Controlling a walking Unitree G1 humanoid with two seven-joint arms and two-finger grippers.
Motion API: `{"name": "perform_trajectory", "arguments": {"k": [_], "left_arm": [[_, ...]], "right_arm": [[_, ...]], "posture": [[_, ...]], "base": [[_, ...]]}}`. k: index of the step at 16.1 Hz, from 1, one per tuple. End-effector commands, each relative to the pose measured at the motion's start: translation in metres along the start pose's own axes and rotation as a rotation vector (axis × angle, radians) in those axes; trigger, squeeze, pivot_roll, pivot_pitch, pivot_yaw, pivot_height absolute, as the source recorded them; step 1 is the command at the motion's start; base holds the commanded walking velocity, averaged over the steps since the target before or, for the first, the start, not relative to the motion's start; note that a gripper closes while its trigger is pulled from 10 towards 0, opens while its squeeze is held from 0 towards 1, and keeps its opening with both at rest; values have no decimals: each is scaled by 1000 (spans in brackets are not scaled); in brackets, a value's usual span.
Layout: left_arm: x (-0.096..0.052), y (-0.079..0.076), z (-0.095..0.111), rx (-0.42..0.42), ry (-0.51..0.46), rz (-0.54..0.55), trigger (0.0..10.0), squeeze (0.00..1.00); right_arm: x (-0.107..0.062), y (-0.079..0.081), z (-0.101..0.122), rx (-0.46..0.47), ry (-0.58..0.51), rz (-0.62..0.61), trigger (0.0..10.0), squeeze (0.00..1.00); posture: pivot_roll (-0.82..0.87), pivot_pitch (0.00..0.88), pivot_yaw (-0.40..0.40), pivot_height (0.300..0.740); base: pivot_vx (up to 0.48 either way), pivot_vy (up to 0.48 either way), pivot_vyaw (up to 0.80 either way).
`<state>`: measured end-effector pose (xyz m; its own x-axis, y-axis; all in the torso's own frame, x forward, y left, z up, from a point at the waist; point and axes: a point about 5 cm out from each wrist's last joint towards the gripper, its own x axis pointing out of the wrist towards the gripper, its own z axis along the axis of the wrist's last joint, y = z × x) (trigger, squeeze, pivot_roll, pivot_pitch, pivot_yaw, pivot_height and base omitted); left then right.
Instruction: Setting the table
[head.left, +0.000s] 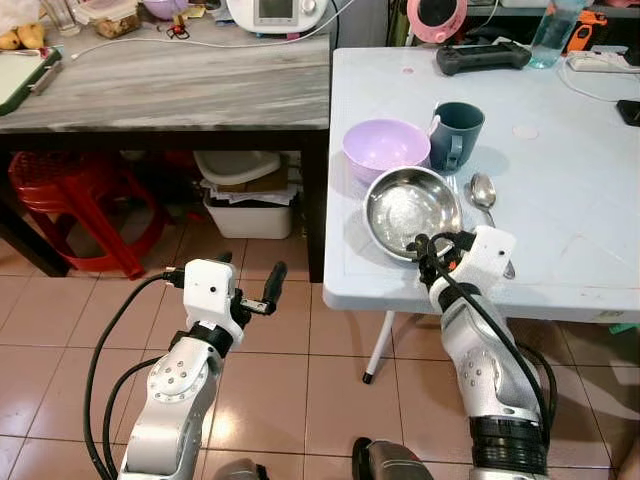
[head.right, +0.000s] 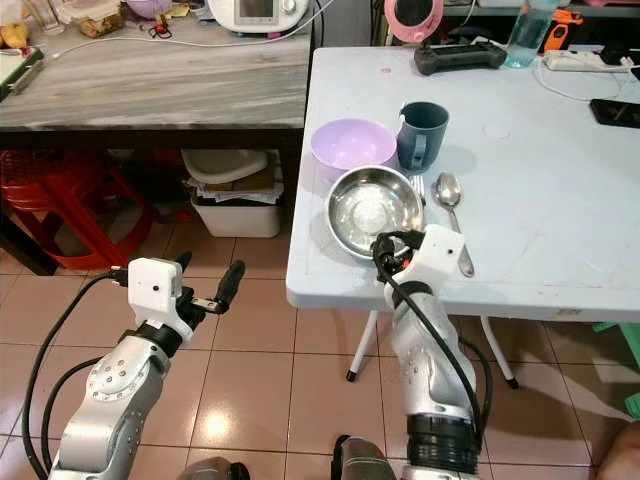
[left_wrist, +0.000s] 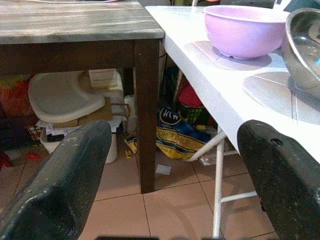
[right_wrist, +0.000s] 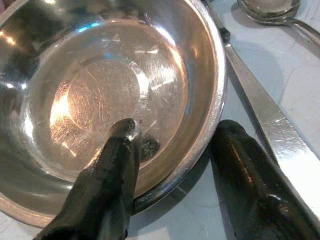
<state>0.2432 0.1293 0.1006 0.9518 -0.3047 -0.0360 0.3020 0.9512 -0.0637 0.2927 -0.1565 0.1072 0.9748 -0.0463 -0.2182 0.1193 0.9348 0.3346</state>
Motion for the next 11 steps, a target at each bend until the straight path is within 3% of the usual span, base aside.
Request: {"name": "perform_trajectory", "arguments": {"k": [1,11], "left_arm": [[-1,0,4,18,-10,-10,10000,0],[1,0,4,20,-11,-6,10000,0]], "right_arm": [[0,-2,-1,10,23,-13,0,0],[1,-10,-1,-18,42,-61,0,0]], "posture": [[12,105,53,740],[9,99,46,740]], "base": [[0,0,0],[0,0,0]]}}
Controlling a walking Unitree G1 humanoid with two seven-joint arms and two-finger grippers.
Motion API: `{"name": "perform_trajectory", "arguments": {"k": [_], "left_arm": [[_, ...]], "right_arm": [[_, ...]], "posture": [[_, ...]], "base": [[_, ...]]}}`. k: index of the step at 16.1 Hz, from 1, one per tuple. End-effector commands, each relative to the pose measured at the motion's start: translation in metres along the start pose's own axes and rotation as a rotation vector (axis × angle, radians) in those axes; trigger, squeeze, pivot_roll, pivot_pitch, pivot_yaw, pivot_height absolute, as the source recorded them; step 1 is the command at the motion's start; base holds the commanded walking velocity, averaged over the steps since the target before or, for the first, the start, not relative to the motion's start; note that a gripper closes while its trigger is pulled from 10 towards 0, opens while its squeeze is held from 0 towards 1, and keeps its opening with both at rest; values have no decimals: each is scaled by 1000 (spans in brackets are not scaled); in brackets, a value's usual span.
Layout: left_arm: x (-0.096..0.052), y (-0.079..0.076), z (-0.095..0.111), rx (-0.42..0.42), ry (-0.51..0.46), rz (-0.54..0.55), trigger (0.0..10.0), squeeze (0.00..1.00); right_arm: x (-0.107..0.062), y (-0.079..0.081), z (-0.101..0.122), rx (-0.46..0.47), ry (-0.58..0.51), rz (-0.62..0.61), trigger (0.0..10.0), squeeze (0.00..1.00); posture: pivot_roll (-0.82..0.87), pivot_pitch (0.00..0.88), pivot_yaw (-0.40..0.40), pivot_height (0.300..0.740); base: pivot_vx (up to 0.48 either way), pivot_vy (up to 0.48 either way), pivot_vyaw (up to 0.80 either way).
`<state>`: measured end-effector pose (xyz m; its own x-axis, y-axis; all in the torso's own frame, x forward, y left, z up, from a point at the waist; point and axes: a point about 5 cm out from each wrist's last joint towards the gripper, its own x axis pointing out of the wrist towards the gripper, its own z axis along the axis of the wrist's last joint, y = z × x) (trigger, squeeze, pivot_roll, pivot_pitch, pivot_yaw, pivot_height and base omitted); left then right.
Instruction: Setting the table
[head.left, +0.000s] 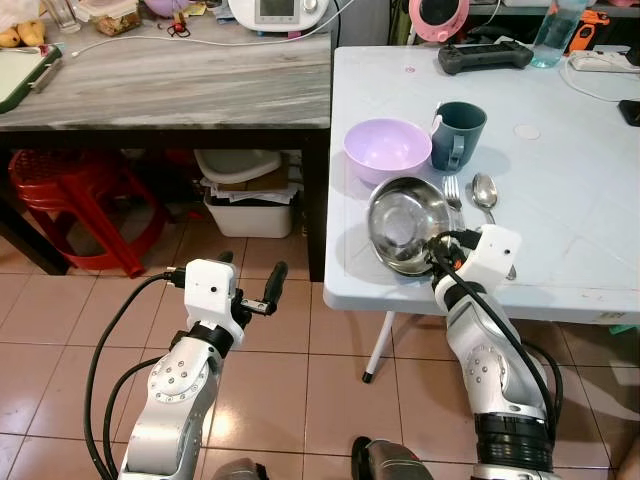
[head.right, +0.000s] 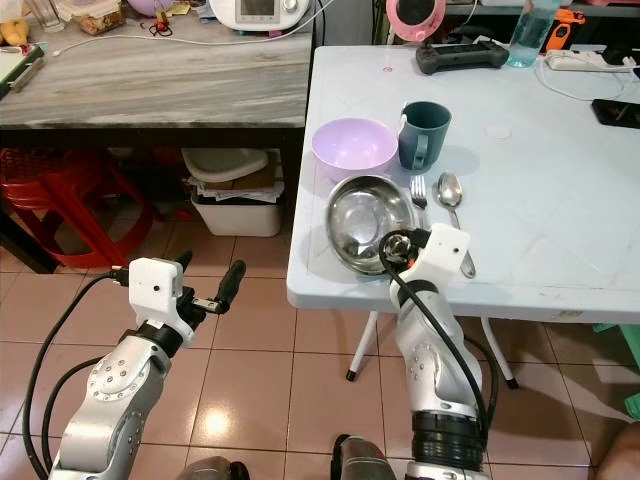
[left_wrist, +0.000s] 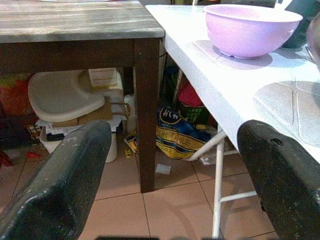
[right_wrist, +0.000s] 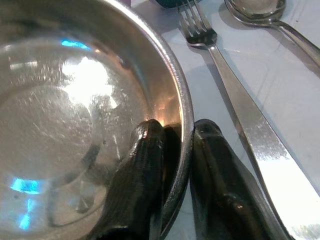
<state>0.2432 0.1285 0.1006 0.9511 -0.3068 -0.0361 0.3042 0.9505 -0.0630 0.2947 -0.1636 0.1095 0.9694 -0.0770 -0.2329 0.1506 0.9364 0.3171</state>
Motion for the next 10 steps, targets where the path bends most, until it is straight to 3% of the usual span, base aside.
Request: {"name": "perform_trajectory", "arguments": {"k": [1,10], "left_arm": [[0,1,4,18,-12,-3,10000,0],[2,4,4,11,-13,31,10000,0]], "right_arm": [[0,-4,-6,-9,39,-28,0,0],[-1,-8,-6,-46,40,-49,0,0]], "posture": [[9,99,46,740],[6,95,43,740]], "base": [[0,0,0],[0,0,0]]}}
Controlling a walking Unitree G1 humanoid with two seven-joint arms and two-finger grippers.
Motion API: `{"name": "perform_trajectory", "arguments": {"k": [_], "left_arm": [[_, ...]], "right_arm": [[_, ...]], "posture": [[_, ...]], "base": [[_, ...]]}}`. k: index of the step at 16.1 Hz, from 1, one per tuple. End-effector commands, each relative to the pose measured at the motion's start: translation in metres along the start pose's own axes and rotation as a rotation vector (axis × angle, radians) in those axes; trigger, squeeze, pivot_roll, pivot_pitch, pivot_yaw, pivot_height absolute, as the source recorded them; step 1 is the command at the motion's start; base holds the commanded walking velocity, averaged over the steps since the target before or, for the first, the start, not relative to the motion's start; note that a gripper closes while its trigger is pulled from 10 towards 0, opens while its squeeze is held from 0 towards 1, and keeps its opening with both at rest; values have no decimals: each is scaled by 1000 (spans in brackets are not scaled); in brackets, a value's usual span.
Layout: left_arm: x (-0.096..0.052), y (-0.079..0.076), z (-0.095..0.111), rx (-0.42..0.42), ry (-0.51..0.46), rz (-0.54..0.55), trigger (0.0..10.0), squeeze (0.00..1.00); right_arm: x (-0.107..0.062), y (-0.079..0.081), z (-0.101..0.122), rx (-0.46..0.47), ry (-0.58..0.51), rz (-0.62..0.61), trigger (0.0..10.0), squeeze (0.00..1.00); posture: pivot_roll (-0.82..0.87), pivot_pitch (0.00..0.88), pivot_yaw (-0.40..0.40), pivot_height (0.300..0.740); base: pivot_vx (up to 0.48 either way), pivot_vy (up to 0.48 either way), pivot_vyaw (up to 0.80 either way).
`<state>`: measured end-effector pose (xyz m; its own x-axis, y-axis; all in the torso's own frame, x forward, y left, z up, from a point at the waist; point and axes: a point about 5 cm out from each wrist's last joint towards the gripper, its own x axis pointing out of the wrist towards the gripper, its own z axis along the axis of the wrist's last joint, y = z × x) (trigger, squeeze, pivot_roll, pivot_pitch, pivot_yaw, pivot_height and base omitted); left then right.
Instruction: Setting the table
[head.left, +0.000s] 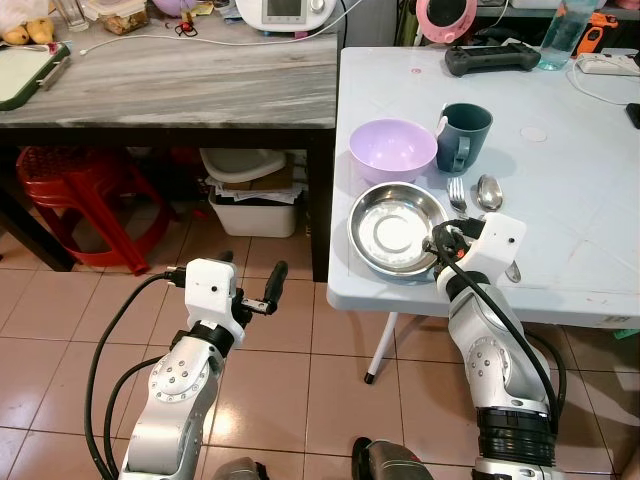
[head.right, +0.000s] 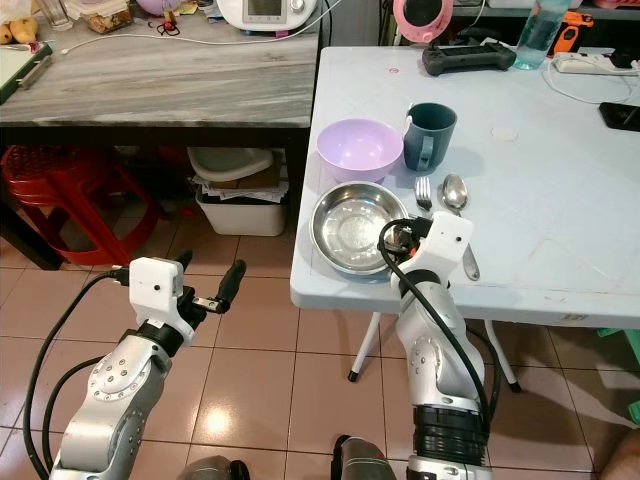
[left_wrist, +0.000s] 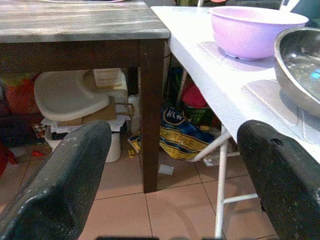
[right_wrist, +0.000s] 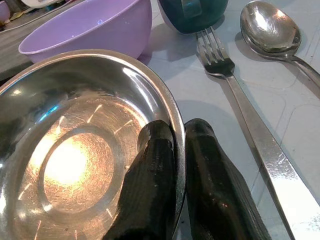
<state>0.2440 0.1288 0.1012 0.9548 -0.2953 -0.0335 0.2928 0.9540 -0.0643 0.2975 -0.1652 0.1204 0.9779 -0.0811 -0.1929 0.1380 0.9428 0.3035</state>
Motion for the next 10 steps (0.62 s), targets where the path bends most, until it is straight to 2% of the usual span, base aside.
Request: {"name": "perform_trajectory", "arguments": {"k": [1,7,10], "left_arm": [[1,5,3,13,-11,30,10000,0],[4,4,4,27,-30,46,10000,0],[6,4,3,2,-31,55,10000,0]], "right_arm": [[-3,-11,-17,-34,80,-59,0,0],[-1,-8,-8,-34,21,-50,0,0],[-1,-7,-3,-30,-22,-35,0,0]], "posture": [[4,94,42,740],[2,82,34,740],[0,70,31,740]], "base": [[0,0,0],[0,0,0],[0,0,0]]}}
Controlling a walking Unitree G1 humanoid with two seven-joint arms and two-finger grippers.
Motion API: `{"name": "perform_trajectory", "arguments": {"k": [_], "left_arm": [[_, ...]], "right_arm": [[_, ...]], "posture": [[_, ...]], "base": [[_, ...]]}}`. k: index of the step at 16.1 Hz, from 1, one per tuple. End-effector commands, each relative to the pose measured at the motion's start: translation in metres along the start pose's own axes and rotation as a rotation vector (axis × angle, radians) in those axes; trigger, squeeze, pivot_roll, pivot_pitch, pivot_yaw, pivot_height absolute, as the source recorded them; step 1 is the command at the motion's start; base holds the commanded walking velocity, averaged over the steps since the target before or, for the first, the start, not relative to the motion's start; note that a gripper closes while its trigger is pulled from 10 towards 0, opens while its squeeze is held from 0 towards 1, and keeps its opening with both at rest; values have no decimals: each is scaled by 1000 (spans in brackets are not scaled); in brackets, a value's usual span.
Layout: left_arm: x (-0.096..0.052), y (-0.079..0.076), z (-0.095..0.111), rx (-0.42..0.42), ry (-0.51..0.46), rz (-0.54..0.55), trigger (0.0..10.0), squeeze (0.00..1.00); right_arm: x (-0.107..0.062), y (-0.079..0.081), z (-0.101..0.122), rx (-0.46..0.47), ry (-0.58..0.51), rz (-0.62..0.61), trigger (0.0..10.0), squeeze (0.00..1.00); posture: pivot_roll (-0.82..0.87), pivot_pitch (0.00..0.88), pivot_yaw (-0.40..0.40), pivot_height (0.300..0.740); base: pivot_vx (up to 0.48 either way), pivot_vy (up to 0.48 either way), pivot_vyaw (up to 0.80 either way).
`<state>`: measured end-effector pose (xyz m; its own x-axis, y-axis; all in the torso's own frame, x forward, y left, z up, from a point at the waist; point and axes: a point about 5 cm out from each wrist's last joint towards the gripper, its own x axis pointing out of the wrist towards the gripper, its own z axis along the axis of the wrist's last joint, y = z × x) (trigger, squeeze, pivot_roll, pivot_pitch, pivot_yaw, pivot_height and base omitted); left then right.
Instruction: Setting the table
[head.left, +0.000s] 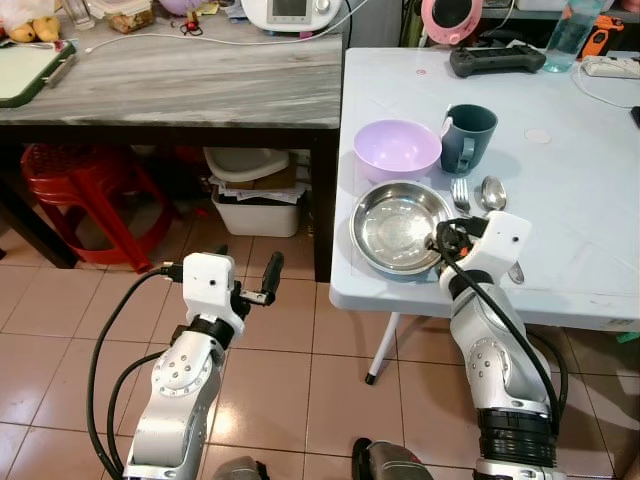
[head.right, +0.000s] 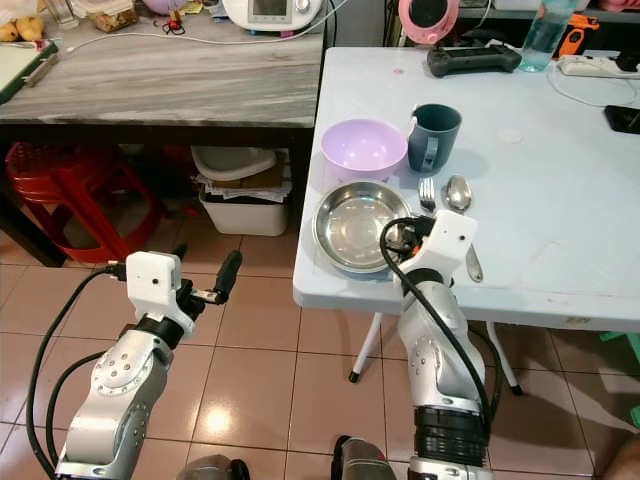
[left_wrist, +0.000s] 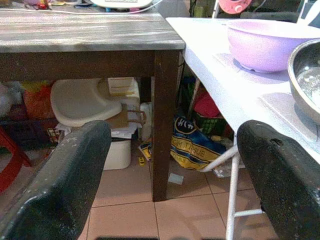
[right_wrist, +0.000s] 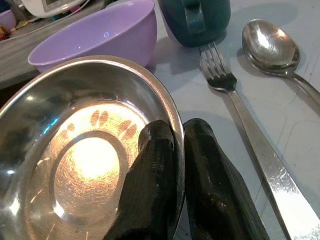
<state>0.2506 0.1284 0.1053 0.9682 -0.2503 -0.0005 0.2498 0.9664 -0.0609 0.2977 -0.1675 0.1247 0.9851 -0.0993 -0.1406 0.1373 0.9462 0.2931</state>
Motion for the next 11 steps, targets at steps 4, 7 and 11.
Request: {"name": "perform_trajectory", "arguments": {"k": [4,7,11], "left_arm": [[4,4,0,24,-9,22,10000,0],[4,5,0,42,-16,22,10000,0],[4,5,-1,30,-12,18,10000,0]], "right_arm": [[-4,-3,-6,-40,-3,-1,0,0],[-3,-1,-5,-46,-27,17,0,0],[-5,4,-3,-51,-60,49,0,0]], "posture": [[-1,55,36,740],[1,47,36,740],[1,40,39,740]], "base": [[0,0,0],[0,0,0],[211,69,0]]}}
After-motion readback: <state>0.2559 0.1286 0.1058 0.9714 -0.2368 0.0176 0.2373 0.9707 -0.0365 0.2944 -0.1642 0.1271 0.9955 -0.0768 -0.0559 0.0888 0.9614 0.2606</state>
